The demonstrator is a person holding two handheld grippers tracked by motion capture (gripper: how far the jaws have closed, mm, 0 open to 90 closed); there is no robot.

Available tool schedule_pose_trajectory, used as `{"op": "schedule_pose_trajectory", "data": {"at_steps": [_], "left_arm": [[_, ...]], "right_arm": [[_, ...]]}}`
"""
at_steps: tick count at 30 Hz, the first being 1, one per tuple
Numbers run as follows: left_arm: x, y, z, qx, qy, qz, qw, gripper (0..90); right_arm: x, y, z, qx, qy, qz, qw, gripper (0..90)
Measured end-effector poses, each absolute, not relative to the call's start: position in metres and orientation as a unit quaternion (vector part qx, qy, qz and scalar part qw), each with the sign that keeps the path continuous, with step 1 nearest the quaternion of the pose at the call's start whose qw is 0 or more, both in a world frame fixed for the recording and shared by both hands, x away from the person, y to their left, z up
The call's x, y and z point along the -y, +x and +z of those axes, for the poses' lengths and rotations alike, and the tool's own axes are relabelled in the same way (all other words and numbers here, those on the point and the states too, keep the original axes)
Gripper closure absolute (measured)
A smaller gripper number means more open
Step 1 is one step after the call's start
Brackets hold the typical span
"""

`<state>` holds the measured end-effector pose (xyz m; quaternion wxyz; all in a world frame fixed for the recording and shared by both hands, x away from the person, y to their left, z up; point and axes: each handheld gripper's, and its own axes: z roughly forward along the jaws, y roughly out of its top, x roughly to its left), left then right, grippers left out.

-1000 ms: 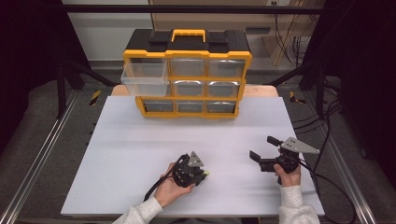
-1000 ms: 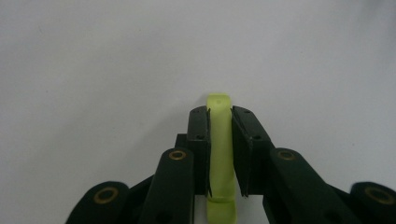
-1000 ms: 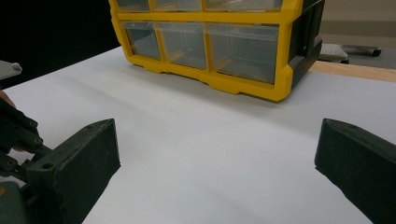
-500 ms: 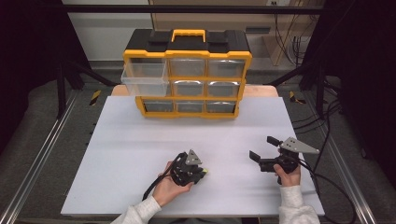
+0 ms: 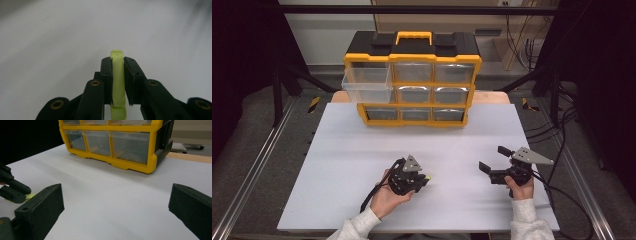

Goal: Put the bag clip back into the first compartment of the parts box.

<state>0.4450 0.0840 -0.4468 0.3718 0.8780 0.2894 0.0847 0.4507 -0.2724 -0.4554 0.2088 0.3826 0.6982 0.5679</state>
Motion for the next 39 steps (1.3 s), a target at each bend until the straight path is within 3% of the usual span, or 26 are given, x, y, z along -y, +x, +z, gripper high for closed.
{"op": "schedule_pose_trajectory", "data": {"at_steps": [39], "left_arm": [[-0.14,0.457,-0.4,-0.334,0.836,0.11,0.421,77.6]], "right_arm": [[0.272,0.451,-0.457,-0.701,0.384,0.564,0.21,0.4]]}}
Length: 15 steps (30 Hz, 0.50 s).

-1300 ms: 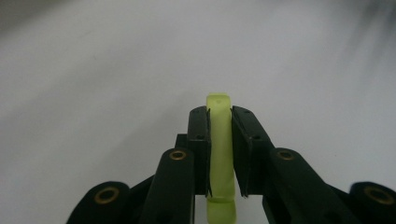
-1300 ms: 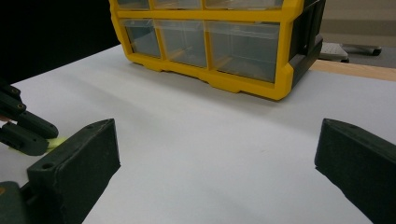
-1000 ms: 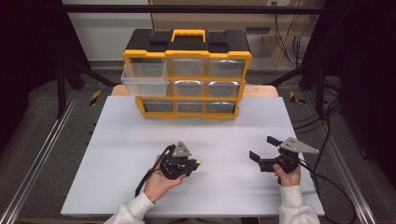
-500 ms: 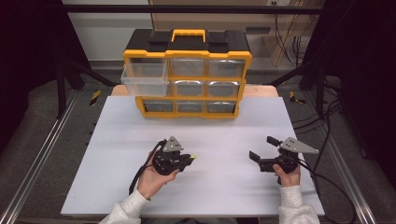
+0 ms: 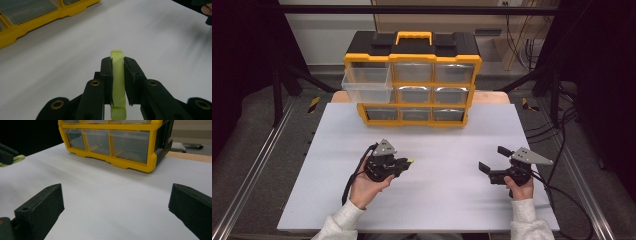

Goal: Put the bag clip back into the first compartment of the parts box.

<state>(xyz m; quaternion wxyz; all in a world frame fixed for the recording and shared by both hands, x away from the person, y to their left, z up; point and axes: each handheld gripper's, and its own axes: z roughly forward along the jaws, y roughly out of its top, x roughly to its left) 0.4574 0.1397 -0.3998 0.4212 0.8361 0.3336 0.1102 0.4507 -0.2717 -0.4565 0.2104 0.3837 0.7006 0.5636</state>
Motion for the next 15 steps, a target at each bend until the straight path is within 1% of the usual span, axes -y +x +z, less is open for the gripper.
{"op": "schedule_pose_trajectory", "data": {"at_steps": [15], "left_arm": [[-0.168,0.461,-0.379,-0.355,0.813,0.131,0.442,77.6]], "right_arm": [[0.271,0.451,-0.457,-0.703,0.383,0.561,0.208,0.4]]}}
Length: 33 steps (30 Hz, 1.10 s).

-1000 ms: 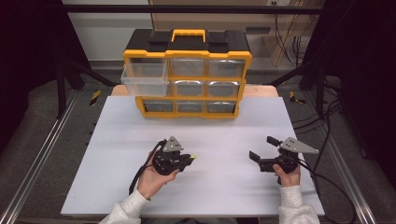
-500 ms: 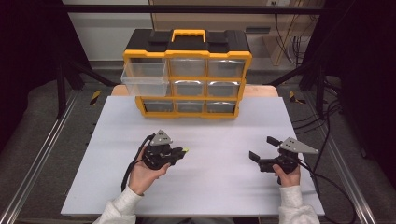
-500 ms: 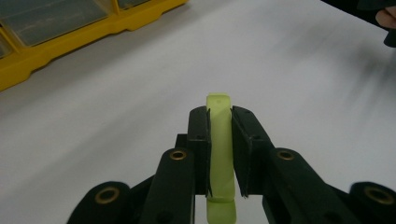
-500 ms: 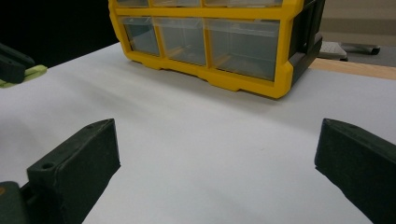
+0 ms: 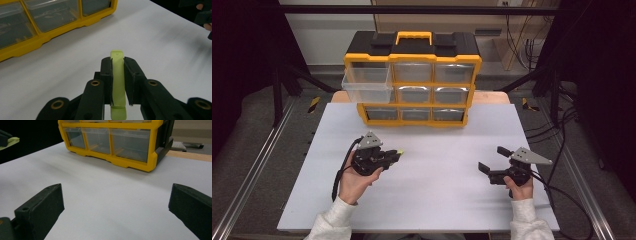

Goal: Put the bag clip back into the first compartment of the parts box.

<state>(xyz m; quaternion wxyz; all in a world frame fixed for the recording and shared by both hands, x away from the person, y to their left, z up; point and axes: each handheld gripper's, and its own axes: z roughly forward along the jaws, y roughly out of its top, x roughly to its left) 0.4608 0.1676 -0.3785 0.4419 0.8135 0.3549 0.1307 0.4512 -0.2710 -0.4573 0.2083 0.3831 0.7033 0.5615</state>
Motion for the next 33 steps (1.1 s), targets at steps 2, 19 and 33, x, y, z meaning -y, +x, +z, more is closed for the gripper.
{"op": "schedule_pose_trajectory", "data": {"at_steps": [2,19,33], "left_arm": [[-0.172,0.461,-0.375,-0.357,0.81,0.134,0.445,77.6],[-0.197,0.461,-0.352,-0.369,0.791,0.158,0.463,77.7],[-0.205,0.462,-0.336,-0.368,0.787,0.167,0.466,77.7]], "right_arm": [[0.271,0.451,-0.457,-0.702,0.384,0.562,0.209,0.4],[0.271,0.451,-0.457,-0.703,0.384,0.561,0.208,0.4],[0.271,0.451,-0.457,-0.704,0.385,0.559,0.211,0.4]]}}
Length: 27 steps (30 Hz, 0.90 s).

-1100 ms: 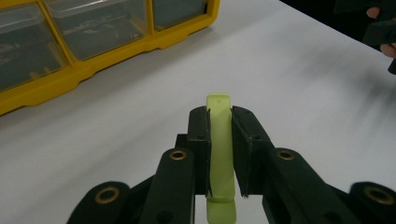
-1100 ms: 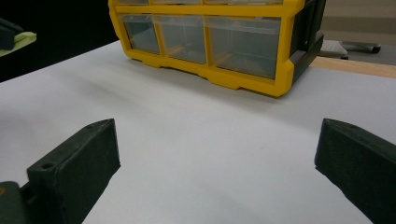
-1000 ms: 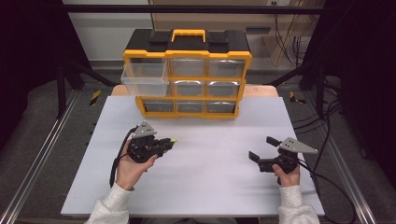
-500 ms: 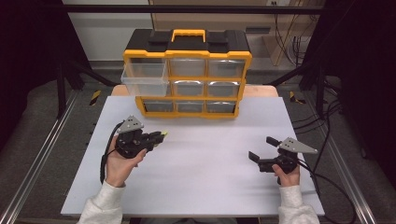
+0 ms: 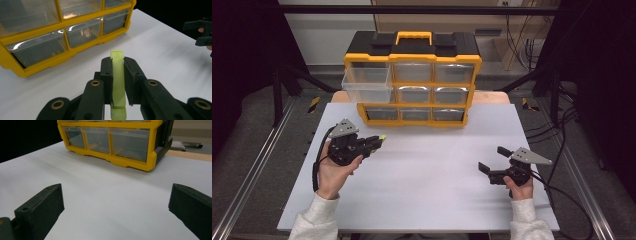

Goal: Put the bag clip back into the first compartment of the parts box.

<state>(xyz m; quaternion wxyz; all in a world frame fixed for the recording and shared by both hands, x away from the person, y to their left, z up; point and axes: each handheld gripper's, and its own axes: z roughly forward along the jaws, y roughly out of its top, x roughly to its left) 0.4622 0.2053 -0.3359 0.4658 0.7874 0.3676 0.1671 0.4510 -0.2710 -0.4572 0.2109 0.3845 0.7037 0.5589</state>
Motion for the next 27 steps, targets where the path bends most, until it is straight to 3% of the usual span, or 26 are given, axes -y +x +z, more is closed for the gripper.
{"op": "schedule_pose_trajectory", "data": {"at_steps": [27], "left_arm": [[-0.215,0.473,-0.269,-0.359,0.77,0.201,0.487,77.8]], "right_arm": [[0.271,0.451,-0.457,-0.702,0.386,0.56,0.211,0.4]]}}
